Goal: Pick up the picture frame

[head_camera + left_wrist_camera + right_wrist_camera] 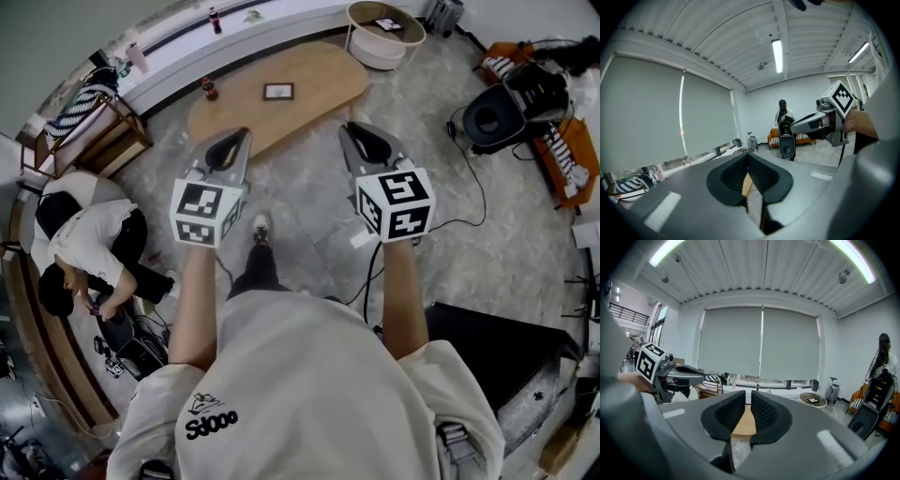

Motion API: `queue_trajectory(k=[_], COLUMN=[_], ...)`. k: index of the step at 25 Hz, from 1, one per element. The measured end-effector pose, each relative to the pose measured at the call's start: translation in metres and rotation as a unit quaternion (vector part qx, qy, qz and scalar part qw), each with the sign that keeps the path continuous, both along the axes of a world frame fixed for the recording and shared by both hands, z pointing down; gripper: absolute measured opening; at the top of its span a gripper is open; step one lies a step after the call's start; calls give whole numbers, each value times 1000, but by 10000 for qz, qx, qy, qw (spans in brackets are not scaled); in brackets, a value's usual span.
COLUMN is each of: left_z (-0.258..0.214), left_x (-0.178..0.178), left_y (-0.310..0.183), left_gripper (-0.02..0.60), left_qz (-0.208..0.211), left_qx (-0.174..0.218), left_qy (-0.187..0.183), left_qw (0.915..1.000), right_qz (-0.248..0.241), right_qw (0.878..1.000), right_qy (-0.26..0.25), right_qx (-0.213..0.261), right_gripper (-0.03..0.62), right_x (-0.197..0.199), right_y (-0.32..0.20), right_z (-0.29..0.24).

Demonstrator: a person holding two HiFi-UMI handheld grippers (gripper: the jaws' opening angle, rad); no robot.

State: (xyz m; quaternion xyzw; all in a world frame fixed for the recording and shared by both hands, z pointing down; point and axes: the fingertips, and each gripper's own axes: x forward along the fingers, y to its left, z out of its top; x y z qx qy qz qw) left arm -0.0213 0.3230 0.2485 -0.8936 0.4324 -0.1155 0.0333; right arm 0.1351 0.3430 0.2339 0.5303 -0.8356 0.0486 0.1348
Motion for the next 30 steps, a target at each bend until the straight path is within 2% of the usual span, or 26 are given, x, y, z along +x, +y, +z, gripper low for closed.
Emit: queue_trajectory(k=[6,14,18,30], left_z=[23,11,9,26], left_x=[-6,-26,-34,-63], left_y=[-61,-163,-212,-308], left_gripper=[9,11,11,11], left_qz=[118,390,406,479], left_qx=[-195,-110,-163,-404], left_qy=[42,218,136,90], left_qw=[9997,9989,9989,9980], right_qz=[67,321,486,596], right_qw=[9996,9987,9978,9959], right_qy=[-10,-3,-27,-59], right_qx=[-285,-404,-454,-671], right_gripper=[40,31,28,21], right_x=[-9,-28,-34,-66], right_y=[-55,-152,-199,-294], right_z=[28,17,10,20])
